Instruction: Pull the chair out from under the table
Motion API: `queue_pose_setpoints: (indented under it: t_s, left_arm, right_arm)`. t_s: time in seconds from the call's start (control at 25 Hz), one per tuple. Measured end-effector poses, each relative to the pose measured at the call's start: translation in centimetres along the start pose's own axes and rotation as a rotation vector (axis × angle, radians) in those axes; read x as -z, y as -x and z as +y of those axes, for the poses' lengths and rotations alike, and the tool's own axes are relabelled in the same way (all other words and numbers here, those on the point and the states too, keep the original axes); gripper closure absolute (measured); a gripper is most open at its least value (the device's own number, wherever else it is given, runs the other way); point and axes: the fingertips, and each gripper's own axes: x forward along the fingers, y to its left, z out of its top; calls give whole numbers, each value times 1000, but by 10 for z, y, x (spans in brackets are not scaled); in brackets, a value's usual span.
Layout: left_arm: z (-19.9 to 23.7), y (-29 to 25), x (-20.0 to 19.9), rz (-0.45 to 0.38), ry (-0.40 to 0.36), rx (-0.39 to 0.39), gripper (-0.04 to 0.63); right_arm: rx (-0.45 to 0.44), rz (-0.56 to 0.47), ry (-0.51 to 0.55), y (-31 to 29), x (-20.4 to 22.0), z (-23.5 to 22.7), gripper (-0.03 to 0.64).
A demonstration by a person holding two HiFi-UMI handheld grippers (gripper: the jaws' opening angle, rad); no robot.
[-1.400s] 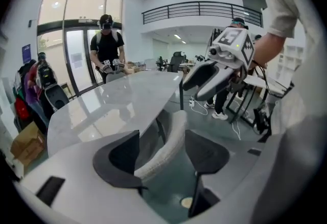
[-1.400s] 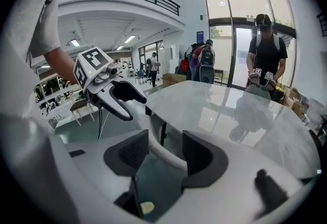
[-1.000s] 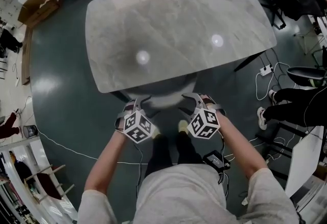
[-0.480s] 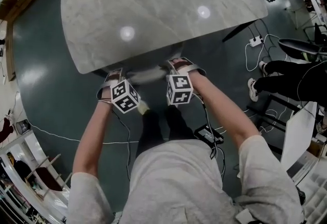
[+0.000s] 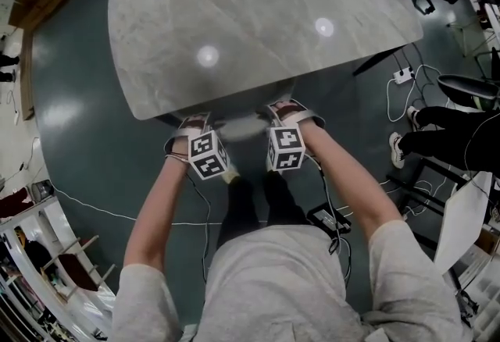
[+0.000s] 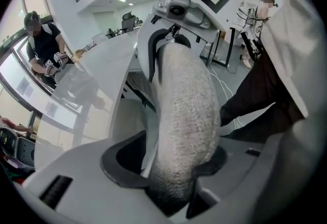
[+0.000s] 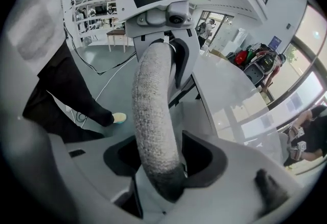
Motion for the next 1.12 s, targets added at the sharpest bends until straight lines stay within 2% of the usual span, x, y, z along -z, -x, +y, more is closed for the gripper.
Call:
queue_pose_setpoints:
  t_s: [0.16,0.24,0.4,0.6,0.72,1.12]
  left_arm:
    - [-1,-1,2,15,-52,17,403]
    - [-5,-2,6,34,-94,34,432]
    - [-10,-2,-3,33,-150,67,482]
    - [-10,3,3,41,-159,90,497]
    - [-8,-1,3,49,-175,68,495]
    - [-13,-4,0,54,-186,73,514]
  right_arm:
    - [16,62,90,-9,0,-1,409]
    - [19,88,151,-15,0,2,439]
    - [-28,97,202,-14,7,8,487]
    - [-97,116,213,-16,2,10,517]
    - [-94,134,223,-19,4,9,517]
    - [-101,127,222,-18,8,13,531]
